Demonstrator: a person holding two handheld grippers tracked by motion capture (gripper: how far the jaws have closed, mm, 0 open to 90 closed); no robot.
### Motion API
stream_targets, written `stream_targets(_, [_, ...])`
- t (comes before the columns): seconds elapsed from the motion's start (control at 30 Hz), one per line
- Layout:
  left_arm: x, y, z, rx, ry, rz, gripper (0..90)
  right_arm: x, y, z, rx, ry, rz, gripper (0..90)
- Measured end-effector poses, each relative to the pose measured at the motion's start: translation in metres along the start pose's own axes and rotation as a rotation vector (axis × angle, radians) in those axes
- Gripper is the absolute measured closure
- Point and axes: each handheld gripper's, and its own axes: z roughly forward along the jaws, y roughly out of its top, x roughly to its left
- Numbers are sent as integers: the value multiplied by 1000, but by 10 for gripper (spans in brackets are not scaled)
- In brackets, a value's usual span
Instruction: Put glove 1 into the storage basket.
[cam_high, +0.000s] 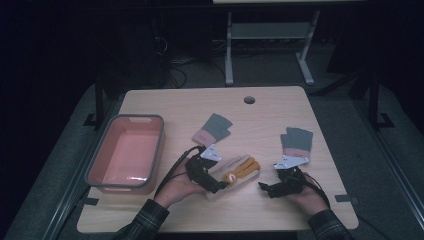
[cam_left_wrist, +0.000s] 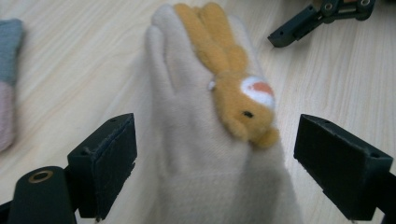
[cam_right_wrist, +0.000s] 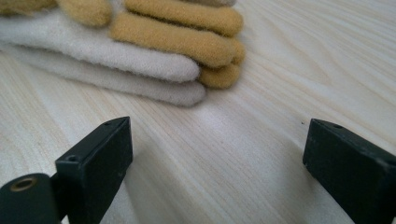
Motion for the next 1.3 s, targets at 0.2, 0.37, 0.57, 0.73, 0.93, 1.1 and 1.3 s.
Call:
stream_targets(0.2, [-7,3,17,11,12,15,125,0,0,0,0,0,-1,81])
stream_targets(0.37, [-8,4,30,43,15,23,125,0,0,0,0,0,0,81])
stream_targets(0.57, [-8,2,40,89,46,49,125,0,1,0,3,-1,5,81])
stream_targets(0.73, [-10,0,49,121,62,62,125,0,1,0,3,-2,5,81])
stream_targets(0.93, [-9,0,49,114,56,46,135,0,1,1,3,-2,6,81])
stream_targets(1.1, [-9,-1,47,105,47,54,201,1,1,1,3,-2,7,81])
stream_targets(1.3, [-6,-1,44,93,40,61,346,1,1,1,3,-3,8,82])
